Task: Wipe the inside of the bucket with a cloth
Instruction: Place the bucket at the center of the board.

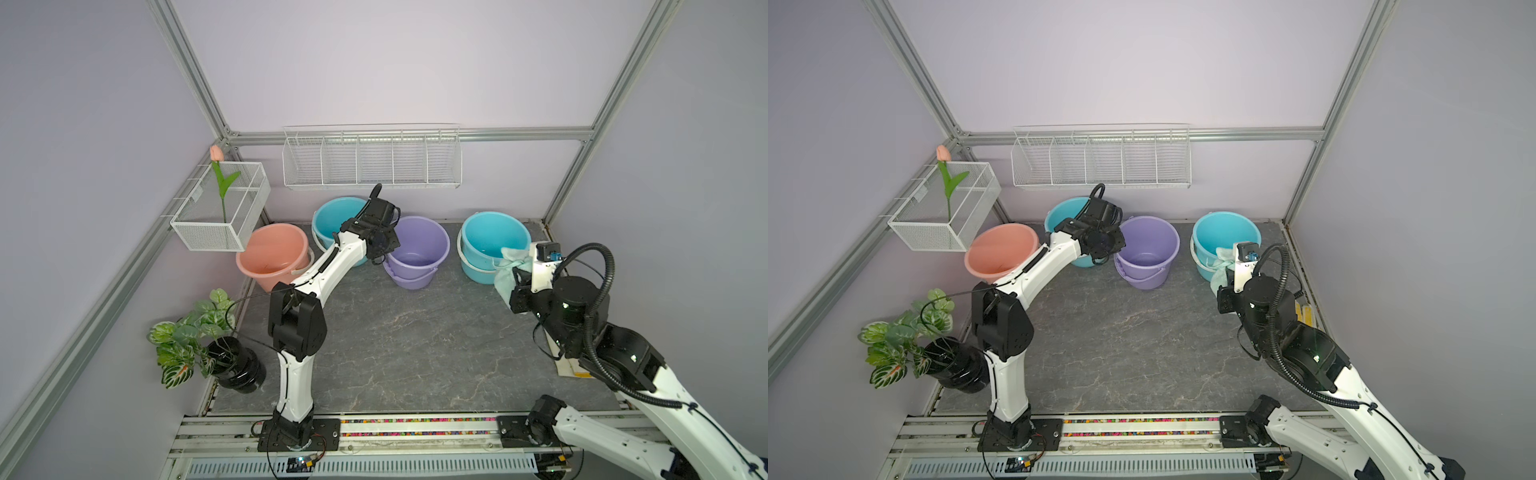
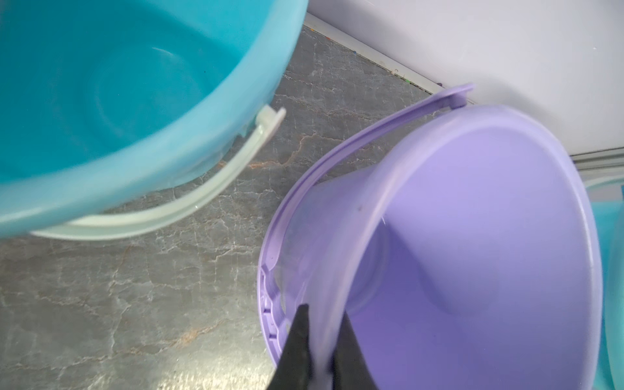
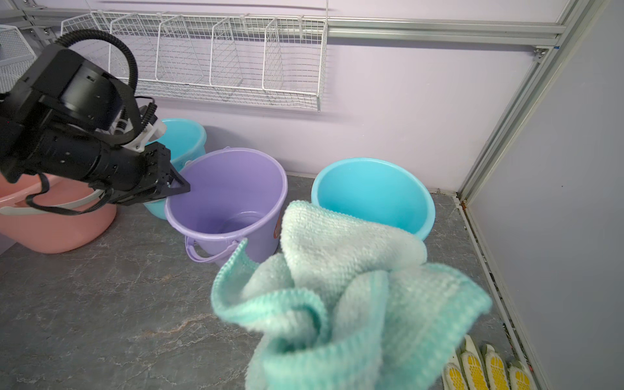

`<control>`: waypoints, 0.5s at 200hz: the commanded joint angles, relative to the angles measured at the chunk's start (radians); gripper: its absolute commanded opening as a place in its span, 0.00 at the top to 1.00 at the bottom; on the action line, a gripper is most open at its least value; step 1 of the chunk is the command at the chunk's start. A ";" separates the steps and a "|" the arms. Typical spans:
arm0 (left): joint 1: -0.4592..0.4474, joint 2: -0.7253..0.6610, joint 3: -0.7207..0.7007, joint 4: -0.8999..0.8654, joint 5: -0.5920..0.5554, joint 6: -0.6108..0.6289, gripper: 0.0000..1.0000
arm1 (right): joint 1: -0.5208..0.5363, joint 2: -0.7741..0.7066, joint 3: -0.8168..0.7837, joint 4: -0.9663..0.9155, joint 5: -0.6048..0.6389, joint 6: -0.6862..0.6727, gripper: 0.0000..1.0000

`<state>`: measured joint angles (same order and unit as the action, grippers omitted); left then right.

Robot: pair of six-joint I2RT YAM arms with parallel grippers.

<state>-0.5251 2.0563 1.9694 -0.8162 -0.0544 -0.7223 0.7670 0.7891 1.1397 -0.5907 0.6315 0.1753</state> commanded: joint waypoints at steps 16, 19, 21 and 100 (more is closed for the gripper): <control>0.010 0.108 0.198 -0.008 0.028 -0.056 1.00 | -0.005 -0.011 0.005 0.004 -0.004 -0.005 0.93; 0.010 0.119 0.216 -0.014 0.026 -0.060 1.00 | -0.006 -0.010 0.005 0.003 -0.004 -0.005 0.93; 0.011 0.127 0.228 -0.018 0.024 -0.061 1.00 | -0.005 -0.010 0.004 0.004 -0.005 -0.005 0.93; 0.009 0.335 0.523 -0.063 0.133 -0.138 0.96 | -0.006 -0.006 0.005 0.014 -0.007 -0.015 0.93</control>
<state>-0.5171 2.3764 2.4489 -0.8742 0.0257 -0.8104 0.7670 0.7891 1.1397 -0.5915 0.6277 0.1741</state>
